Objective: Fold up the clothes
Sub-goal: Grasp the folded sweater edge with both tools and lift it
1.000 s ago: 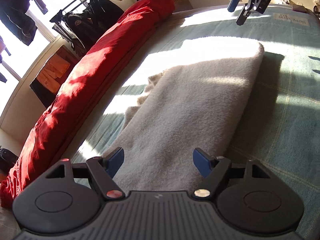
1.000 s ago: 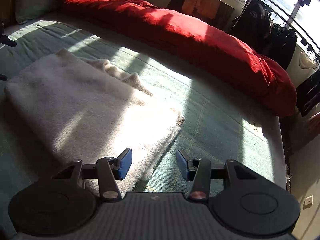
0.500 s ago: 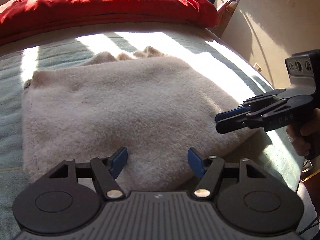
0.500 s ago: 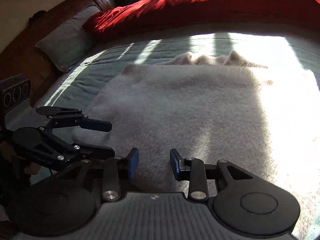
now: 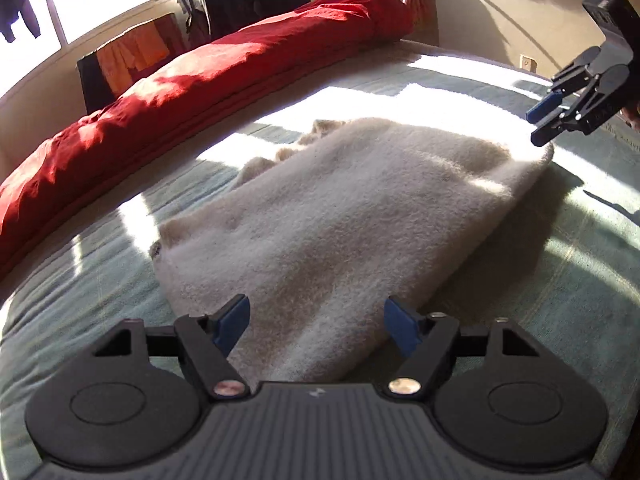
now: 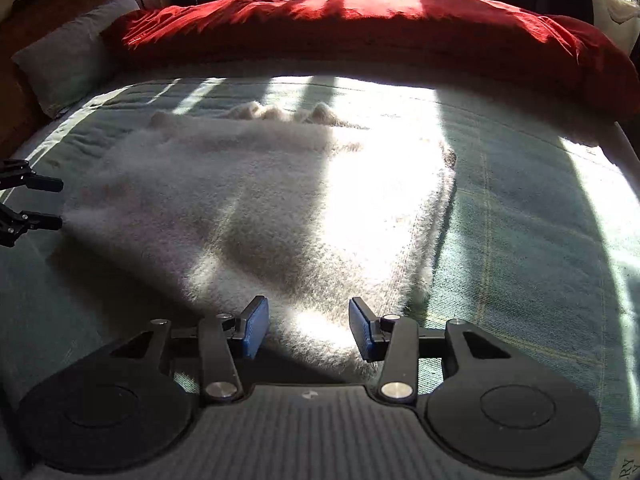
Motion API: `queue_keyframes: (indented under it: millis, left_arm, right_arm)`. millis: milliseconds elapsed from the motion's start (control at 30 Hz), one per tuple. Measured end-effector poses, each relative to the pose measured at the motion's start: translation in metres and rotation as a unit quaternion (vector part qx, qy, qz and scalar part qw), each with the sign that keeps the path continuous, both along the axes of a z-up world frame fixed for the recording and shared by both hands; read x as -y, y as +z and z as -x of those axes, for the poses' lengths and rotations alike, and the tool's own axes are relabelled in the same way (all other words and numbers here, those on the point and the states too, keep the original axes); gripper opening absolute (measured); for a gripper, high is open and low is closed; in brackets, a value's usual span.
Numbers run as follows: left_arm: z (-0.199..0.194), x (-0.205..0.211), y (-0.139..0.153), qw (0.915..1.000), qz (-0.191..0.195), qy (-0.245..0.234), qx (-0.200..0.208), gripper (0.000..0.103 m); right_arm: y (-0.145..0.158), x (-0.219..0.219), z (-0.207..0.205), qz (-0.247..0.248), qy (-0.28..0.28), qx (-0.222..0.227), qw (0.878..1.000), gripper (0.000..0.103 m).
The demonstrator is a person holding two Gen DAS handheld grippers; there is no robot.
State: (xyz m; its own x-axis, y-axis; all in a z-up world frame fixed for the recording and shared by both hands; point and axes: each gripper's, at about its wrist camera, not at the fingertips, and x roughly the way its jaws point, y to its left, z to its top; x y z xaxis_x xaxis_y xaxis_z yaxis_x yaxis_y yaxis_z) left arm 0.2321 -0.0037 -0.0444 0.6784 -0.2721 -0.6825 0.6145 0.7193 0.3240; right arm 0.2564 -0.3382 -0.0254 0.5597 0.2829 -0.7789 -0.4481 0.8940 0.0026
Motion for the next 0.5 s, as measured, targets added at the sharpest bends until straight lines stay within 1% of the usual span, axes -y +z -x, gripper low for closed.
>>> queue_keyframes:
  millis: [33, 67, 100, 133, 200, 233, 267, 300, 333, 400, 467, 500]
  left_arm:
    - [0.009, 0.017, -0.005, 0.9977, -0.045, -0.03, 0.041, 0.078]
    - [0.017, 0.033, -0.011, 0.9915, -0.087, -0.058, 0.078, 0.078]
    - [0.022, 0.043, -0.022, 0.9847, -0.119, -0.083, 0.096, 0.078]
    - [0.027, 0.054, -0.033, 0.9759, -0.151, -0.108, 0.115, 0.078]
    - [0.036, 0.073, -0.053, 0.9536, -0.212, -0.154, 0.149, 0.078]
    - [0.038, 0.075, -0.062, 0.9471, -0.228, -0.165, 0.155, 0.078]
    - [0.039, 0.078, -0.071, 0.9405, -0.243, -0.174, 0.161, 0.078]
    - [0.039, 0.078, -0.078, 0.936, -0.255, -0.176, 0.166, 0.078]
    - [0.036, 0.077, -0.083, 0.9339, -0.263, -0.174, 0.169, 0.078]
    - [0.031, 0.074, -0.092, 0.9293, -0.279, -0.168, 0.175, 0.078]
    - [0.027, 0.072, -0.101, 0.9247, -0.293, -0.163, 0.181, 0.079]
    - [0.025, 0.072, -0.102, 0.924, -0.293, -0.163, 0.184, 0.079]
  right_arm:
    - [0.002, -0.013, 0.005, 0.027, 0.021, 0.022, 0.999, 0.062]
    - [0.003, -0.026, 0.01, 0.05, 0.041, 0.042, 0.997, 0.066]
    - [0.001, -0.041, 0.012, 0.074, 0.062, 0.059, 0.994, 0.069]
    - [-0.002, -0.053, 0.014, 0.093, 0.078, 0.068, 0.99, 0.073]
    - [-0.013, -0.079, 0.019, 0.136, 0.118, 0.092, 0.979, 0.074]
    - [-0.019, -0.089, 0.023, 0.159, 0.135, 0.103, 0.973, 0.075]
    - [-0.026, -0.097, 0.026, 0.182, 0.151, 0.112, 0.965, 0.079]
    - [-0.032, -0.105, 0.031, 0.204, 0.166, 0.124, 0.957, 0.08]
    - [-0.038, -0.109, 0.035, 0.222, 0.179, 0.135, 0.949, 0.08]
    - [-0.053, -0.115, 0.043, 0.262, 0.205, 0.155, 0.93, 0.082]
    - [-0.066, -0.119, 0.044, 0.292, 0.217, 0.166, 0.917, 0.082]
    - [-0.072, -0.12, 0.043, 0.303, 0.221, 0.171, 0.911, 0.082]
